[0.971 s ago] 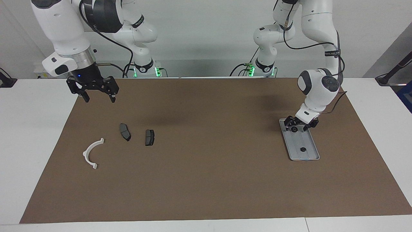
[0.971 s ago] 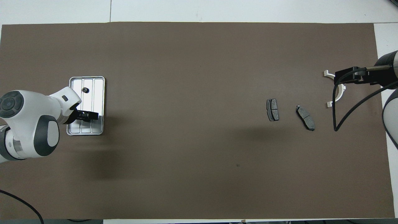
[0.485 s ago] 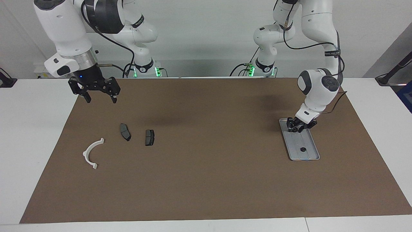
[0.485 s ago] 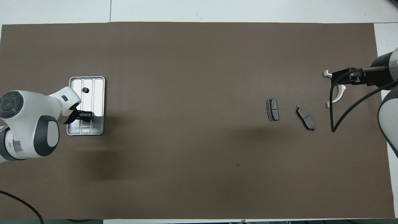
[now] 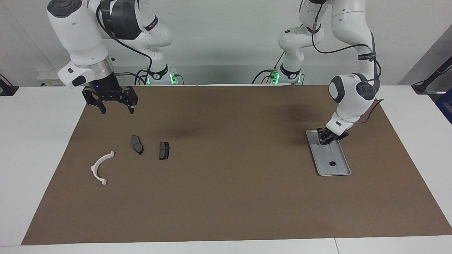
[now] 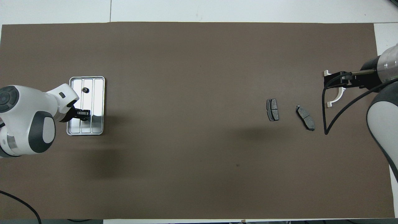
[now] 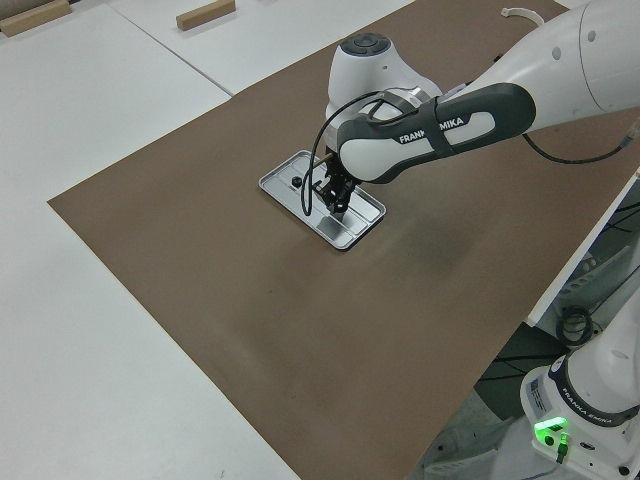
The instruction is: Place bearing gear from tray to pile
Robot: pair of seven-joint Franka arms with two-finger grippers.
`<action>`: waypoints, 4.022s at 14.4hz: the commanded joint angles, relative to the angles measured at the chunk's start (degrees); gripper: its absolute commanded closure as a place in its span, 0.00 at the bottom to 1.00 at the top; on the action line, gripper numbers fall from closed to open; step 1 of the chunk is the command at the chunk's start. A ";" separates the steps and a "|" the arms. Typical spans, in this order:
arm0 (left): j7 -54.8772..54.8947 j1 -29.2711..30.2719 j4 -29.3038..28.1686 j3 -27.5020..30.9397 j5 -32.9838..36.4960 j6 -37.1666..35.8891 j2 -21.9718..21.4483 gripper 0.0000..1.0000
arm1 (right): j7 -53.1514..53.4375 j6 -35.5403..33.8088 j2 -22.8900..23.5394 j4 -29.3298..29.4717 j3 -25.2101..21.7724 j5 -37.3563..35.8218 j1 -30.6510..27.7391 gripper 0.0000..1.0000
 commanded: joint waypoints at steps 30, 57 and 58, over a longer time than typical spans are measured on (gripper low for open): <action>-66.81 -36.68 15.81 0.03 9.46 1.25 13.12 1.00 | 0.09 1.60 -1.86 -4.00 0.21 1.06 -1.09 0.00; -43.74 -23.96 18.25 0.03 10.35 -12.09 4.07 0.00 | 22.83 12.49 2.88 -10.06 0.21 0.97 9.36 0.00; -38.92 -21.77 19.22 0.03 9.04 -13.67 3.46 0.00 | 24.59 13.02 3.32 -10.06 0.21 0.88 10.50 0.00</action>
